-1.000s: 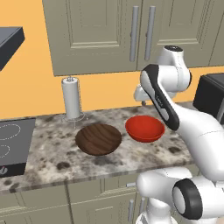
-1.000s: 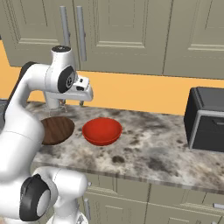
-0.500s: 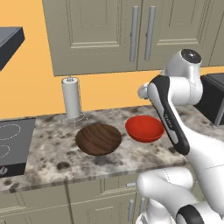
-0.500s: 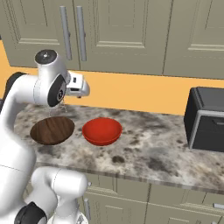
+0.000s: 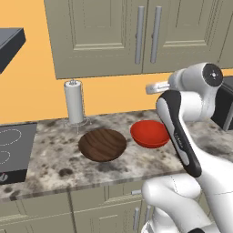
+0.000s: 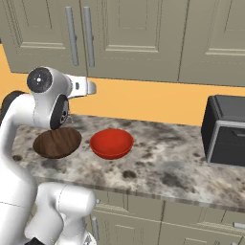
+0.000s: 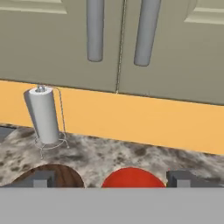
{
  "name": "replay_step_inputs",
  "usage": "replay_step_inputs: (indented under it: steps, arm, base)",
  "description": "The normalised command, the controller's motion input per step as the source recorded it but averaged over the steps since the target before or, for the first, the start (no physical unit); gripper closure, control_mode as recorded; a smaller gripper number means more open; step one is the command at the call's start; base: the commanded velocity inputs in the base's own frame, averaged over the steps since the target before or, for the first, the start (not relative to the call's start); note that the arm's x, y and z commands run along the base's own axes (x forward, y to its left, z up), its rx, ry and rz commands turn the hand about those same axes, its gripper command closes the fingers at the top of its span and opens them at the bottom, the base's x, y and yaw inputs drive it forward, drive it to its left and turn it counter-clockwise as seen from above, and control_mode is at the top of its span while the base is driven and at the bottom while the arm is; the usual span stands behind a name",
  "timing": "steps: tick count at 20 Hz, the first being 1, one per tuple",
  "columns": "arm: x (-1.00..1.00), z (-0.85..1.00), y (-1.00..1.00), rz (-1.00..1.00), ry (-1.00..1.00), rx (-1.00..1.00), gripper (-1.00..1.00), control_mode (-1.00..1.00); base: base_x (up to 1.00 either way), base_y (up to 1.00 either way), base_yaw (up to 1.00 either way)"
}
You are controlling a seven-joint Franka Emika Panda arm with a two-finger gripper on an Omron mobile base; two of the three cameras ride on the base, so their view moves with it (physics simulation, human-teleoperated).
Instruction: Open the cabinet. Pick the bowls from the counter and place them in the cabinet. Then close the cabinet.
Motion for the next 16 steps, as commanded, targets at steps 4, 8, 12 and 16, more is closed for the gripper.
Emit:
replay_step_inputs:
  steps: [4, 8, 12, 16]
  arm:
    - [0.0, 0.71, 0.0, 0.0, -0.07, 0.0, -1.0, -1.0]
    - [0.0, 0.7, -0.02, 0.0, 0.0, 0.0, -1.0, -1.0]
    - [0.0, 0.66, -0.05, 0.0, 0.0, 0.0, -1.0, -1.0]
    - [0.11, 0.37, 0.0, 0.0, -0.13, 0.0, -1.0, -1.0]
  base:
    - [0.0, 0.0, 0.0]
    - [0.0, 0.0, 0.0]
    - [0.0, 0.0, 0.0]
    - [0.0, 0.0, 0.0]
